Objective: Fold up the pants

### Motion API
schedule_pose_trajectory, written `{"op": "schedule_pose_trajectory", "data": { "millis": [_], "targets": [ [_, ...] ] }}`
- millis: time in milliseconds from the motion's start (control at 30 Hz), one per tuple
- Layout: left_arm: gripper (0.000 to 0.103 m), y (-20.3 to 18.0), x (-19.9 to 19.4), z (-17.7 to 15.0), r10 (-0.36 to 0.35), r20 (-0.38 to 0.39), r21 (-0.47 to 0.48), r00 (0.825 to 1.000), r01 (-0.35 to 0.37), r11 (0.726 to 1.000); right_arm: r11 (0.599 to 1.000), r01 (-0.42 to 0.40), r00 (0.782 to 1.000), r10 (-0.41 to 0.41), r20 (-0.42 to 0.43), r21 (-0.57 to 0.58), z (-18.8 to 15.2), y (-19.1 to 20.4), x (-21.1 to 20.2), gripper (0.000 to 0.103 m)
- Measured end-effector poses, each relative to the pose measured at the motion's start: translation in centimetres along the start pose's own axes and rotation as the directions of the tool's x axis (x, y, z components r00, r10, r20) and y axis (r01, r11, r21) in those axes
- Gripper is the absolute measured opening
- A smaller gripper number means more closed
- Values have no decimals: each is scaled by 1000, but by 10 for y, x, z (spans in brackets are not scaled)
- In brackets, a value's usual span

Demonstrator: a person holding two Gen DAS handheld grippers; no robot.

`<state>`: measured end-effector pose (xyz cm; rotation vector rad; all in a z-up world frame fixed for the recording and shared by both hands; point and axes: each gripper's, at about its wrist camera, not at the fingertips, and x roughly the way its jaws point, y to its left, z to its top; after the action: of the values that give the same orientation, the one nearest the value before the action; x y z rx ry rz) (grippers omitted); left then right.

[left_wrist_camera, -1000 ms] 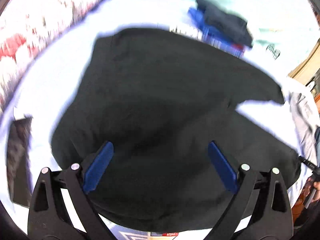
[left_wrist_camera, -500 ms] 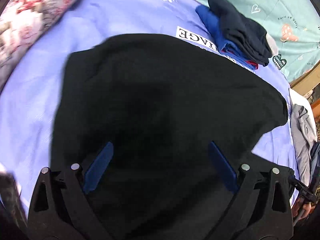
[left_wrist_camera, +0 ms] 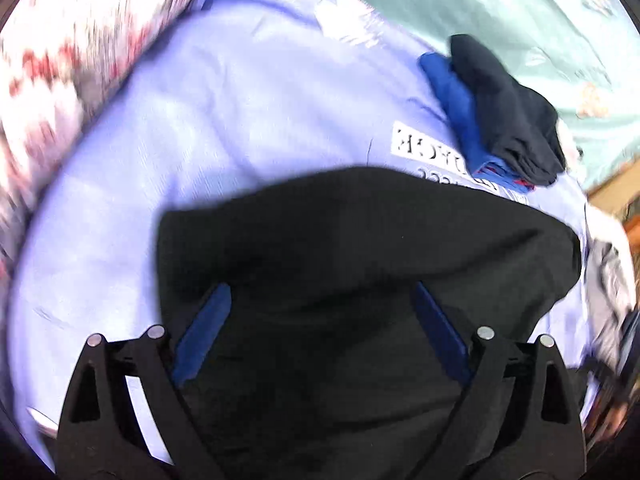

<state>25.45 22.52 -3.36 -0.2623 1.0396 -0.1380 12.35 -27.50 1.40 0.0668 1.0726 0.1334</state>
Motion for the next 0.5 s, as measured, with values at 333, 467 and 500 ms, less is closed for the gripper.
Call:
{"op": "schedule_pose_trajectory", "data": {
  "millis": [333,467,500],
  "targets": [
    [96,23,16,31,195,12,271,981,-191,943,992,-50,998,55,34,-119,64,67,38,74],
    [88,27,38,39,222,-28,352,975,-198,915,992,-26,1000,24,-19,-123,57,63,48,75],
    [88,26,44,41,216,-37,374,976,-187,908,993,-19,999,15,-31,-119,55,62,50,75]
  ]
}}
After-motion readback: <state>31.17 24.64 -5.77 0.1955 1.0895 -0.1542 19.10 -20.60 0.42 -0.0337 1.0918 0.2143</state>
